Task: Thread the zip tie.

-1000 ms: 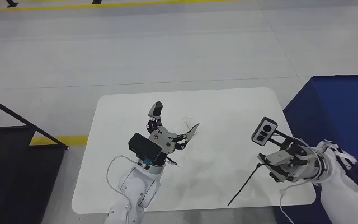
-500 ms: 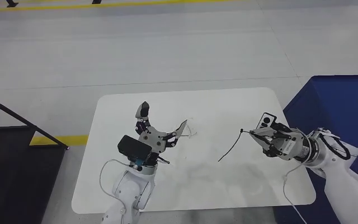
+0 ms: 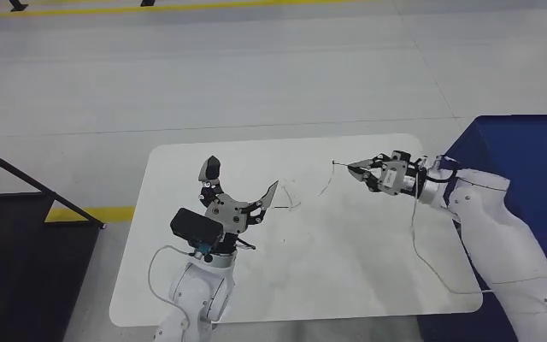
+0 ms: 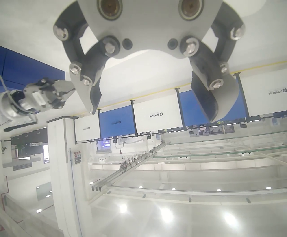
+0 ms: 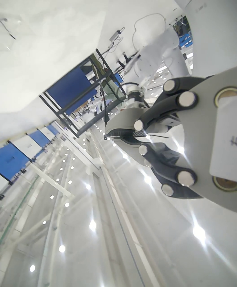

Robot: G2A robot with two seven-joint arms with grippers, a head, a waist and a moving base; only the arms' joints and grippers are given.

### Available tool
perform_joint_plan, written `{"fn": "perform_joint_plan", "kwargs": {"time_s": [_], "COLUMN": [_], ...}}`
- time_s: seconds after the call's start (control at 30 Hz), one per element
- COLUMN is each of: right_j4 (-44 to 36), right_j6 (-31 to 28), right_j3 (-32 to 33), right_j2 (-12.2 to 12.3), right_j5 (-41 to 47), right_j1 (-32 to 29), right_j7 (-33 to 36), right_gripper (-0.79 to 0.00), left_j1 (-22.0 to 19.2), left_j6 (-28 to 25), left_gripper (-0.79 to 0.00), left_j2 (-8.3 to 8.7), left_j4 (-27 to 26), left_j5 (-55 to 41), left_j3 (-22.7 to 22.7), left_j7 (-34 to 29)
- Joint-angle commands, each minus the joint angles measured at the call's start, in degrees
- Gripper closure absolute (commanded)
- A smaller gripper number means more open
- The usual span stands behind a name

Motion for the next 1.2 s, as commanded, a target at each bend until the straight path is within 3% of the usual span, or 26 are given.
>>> {"fn": "perform_joint_plan", "kwargs": {"time_s": [0.0, 0.07, 0.37, 0.53, 0.63, 0.83, 1.07, 1.1, 1.13, 1.17], "right_j4": [3.91, 6.24, 6.24, 10.32, 16.73, 30.18, 41.71, 42.67, 43.49, 44.43], "right_j6": [-0.17, -0.49, -0.49, 4.99, 7.52, 11.59, 11.57, 11.15, 10.74, 10.45], "right_j3": [-6.97, -11.36, -11.36, -15.18, -20.72, -31.67, -39.15, -39.46, -39.71, -39.86], "right_j2": [-1.56, -2.89, -2.89, -4.1, -6.62, -13.2, -19.53, -20.11, -20.59, -20.99], "right_j5": [-0.34, -0.83, -0.83, 0.87, 3.62, 8.05, 9.89, 9.87, 9.86, 9.89], "right_j1": [5.16, 8.49, 8.49, 11.85, 16.82, 25.04, 30.71, 31.22, 31.55, 31.78], "right_j7": [-1.5, -2.07, -2.07, 1.36, 1.81, -4.27, -8.79, -8.64, -7.97, -7.15], "right_gripper": [0.0, 0.0, 0.0, 0.0, 0.0, 0.0, 0.0, -0.111, -0.326, -0.594], "left_j1": [0.0, 0.0, 0.0, 0.0, 0.0, 0.0, 0.0, 0.0, 0.0, 0.0], "left_j6": [0.0, 0.0, 0.0, 0.0, 0.0, 0.0, 0.0, 0.0, 0.0, 0.0], "left_gripper": [-0.785, -0.785, -0.785, -0.785, -0.785, -0.785, -0.785, -0.785, -0.785, -0.785], "left_j2": [0.0, 0.0, 0.0, 0.0, 0.0, 0.0, 0.0, 0.0, 0.0, 0.0], "left_j4": [0.0, 0.0, 0.0, 0.0, 0.0, 0.0, 0.0, 0.0, 0.0, 0.0], "left_j5": [0.0, 0.0, 0.0, 0.0, 0.0, 0.0, 0.0, 0.0, 0.0, 0.0], "left_j3": [0.0, 0.0, 0.0, 0.0, 0.0, 0.0, 0.0, 0.0, 0.0, 0.0], "left_j7": [0.0, 0.0, 0.0, 0.0, 0.0, 0.0, 0.0, 0.0, 0.0, 0.0]}}
